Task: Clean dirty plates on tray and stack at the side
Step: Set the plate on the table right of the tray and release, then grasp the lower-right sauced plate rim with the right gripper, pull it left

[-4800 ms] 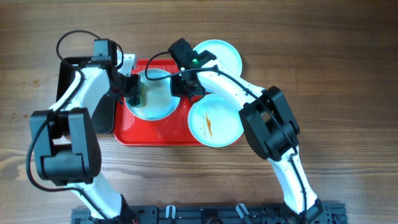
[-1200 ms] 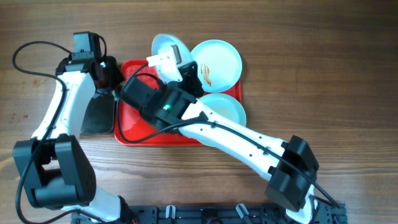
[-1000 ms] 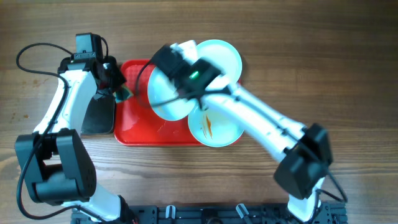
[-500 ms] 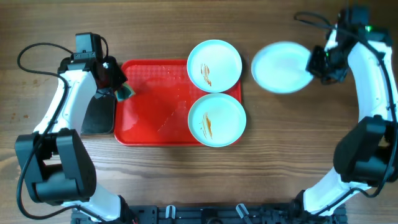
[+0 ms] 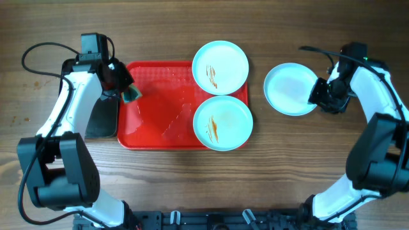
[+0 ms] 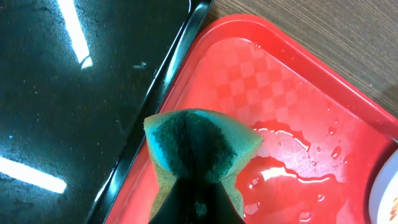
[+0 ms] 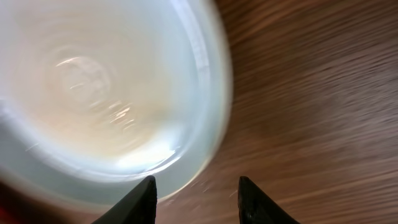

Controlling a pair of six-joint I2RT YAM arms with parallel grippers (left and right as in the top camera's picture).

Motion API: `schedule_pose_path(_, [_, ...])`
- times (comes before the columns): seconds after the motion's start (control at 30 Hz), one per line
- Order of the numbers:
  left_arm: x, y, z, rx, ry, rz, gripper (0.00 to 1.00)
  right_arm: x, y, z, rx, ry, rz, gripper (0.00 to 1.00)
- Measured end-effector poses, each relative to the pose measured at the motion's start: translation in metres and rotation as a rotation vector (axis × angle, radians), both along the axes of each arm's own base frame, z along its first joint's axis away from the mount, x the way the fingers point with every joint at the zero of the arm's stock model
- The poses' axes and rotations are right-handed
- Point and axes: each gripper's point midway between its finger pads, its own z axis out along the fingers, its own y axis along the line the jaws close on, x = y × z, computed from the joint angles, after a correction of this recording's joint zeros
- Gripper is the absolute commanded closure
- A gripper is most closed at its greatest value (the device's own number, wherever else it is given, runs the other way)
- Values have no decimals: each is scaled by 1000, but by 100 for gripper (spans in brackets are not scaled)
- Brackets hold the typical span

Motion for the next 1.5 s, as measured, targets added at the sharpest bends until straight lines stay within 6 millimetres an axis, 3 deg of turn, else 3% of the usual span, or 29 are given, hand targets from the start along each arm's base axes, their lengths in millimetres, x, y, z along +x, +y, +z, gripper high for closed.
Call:
schedule_pose_path(0.1, [1, 0, 0, 0, -2, -1, 96, 4, 46, 47, 87, -113, 90, 54])
schedule_pose_path(0.17, [1, 0, 0, 0, -4, -1, 96, 1, 94, 76, 121, -175, 200, 54])
schedule_pose_path(0.23, [1, 0, 0, 0, -4, -1, 96, -1, 118, 75, 136, -180, 258, 55])
schedule_pose_path(0.43, [1, 0, 0, 0, -5, -1, 96, -9, 187, 41, 157, -214, 447, 54])
schedule_pose_path(0.53, [1, 0, 0, 1, -5, -1, 96, -16, 192, 22, 150, -165, 464, 59])
schedule_pose_path(0.67, [2, 0, 1, 1, -10, -1, 96, -21, 189, -4, 141, -81, 451, 78])
schedule_pose_path(0.77, [3, 0, 1, 1, -11, -1, 96, -29, 187, -19, 138, -14, 448, 85])
schedule_pose_path(0.93, [3, 0, 1, 1, -12, -1, 96, -34, 188, -21, 139, 4, 453, 96])
schedule_pose_path(1.03, [3, 0, 1, 1, -12, -1, 96, -40, 198, -21, 138, 15, 485, 96])
schedule_pose_path(1.17, [3, 0, 1, 1, -12, -1, 96, -57, 233, -17, 190, 42, 509, 96])
schedule_pose_path(1.33, [3, 0, 1, 1, -12, -1, 96, -26, 301, 16, 289, -102, 386, 96])
schedule_pose_path(1.5, [3, 0, 1, 1, -12, -1, 96, -32, 343, 11, 256, -162, 378, 96])
